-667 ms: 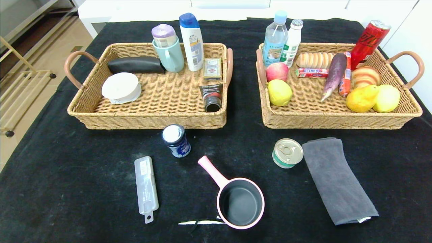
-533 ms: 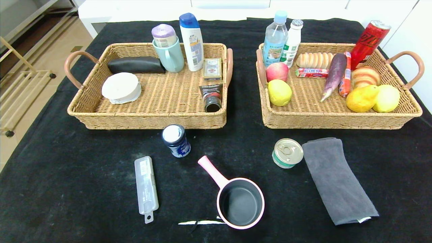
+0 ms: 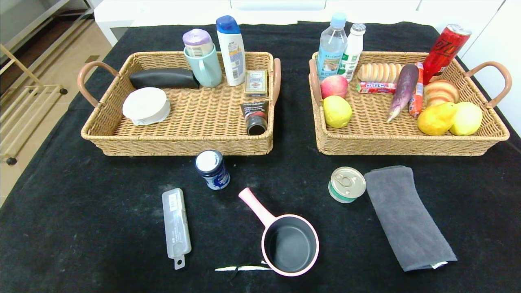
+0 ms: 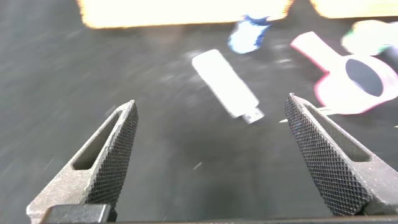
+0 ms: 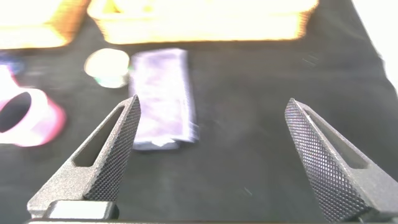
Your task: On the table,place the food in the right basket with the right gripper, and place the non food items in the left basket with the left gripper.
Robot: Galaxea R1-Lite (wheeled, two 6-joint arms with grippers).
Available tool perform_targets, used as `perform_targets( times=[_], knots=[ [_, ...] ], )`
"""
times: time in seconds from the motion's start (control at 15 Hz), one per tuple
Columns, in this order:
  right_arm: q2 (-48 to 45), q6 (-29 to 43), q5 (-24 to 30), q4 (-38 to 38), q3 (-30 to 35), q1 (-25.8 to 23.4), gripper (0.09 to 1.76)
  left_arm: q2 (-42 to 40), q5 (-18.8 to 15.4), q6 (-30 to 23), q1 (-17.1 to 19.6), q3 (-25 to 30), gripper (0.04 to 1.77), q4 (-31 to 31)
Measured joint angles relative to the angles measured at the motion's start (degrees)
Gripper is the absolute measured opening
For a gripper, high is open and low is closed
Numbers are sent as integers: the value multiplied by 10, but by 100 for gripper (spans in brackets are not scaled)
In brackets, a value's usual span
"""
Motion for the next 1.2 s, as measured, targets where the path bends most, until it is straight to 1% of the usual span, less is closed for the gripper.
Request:
perform_targets(
  times=[0.13, 0.27, 0.33, 0.4, 0.53, 0.6, 0.73, 0.87, 1.2],
  knots=[
    [60, -1, 49, -6, -41, 22, 170, 90, -2, -1, -68, -49, 172, -10],
    [123, -1, 80, -26, -80, 58, 170, 166, -5, -2, -131, -82, 172, -15],
    [156, 1, 86, -31, -99, 87, 170, 209, -8, -2, -171, -101, 172, -17],
    [186, 3, 89, -35, -114, 114, 170, 247, -10, -2, -202, -119, 172, -18],
    [252, 9, 93, -49, -133, 147, 170, 323, -13, -5, -253, -151, 172, -24],
    [285, 12, 93, -63, -138, 160, 170, 365, -14, -9, -274, -168, 172, -40],
    [349, 15, 93, -104, -143, 187, 170, 421, -14, -12, -292, -185, 172, -64],
    [392, 16, 92, -122, -146, 209, 170, 464, -13, -11, -301, -198, 172, -75],
    [424, 16, 92, -123, -146, 220, 170, 496, -17, 5, -303, -197, 172, -79]
  ],
)
